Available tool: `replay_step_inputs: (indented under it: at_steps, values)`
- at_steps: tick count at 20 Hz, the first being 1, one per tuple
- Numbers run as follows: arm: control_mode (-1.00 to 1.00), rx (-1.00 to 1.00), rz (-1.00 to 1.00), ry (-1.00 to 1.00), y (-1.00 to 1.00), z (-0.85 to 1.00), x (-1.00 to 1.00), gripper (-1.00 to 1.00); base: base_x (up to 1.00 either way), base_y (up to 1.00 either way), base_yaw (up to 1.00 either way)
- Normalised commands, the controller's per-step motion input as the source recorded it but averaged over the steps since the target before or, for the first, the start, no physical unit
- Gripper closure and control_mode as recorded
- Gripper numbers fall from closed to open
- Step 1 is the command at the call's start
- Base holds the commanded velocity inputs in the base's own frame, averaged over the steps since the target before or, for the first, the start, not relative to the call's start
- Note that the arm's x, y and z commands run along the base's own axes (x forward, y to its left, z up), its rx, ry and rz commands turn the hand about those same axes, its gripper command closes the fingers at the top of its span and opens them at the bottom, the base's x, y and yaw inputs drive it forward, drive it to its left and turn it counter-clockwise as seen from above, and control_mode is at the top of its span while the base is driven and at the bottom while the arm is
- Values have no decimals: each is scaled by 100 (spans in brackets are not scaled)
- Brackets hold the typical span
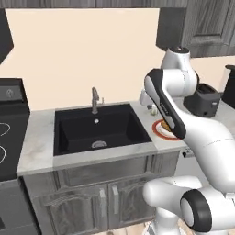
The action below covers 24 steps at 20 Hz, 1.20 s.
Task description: Pick the hotdog bun from the counter and place it in the microwave.
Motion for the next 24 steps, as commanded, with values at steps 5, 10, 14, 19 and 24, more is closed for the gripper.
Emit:
replay_step_inputs:
  at_steps: [5, 10, 14, 19, 24]
  values:
    - [100, 0, 0, 0, 0, 0, 0, -100, 44, -65, 0]
    - [100, 0, 0, 0, 0, 0, 0, -100, 21, -34, 0]
    - [100, 0, 0, 0, 0, 0, 0, -100, 2, -4, 0]
    - [-100, 0, 0, 0, 0, 0, 0, -100, 0, 0, 0]
    - [-100, -1, 1, 1, -46, -56, 13, -100, 0, 0, 0]
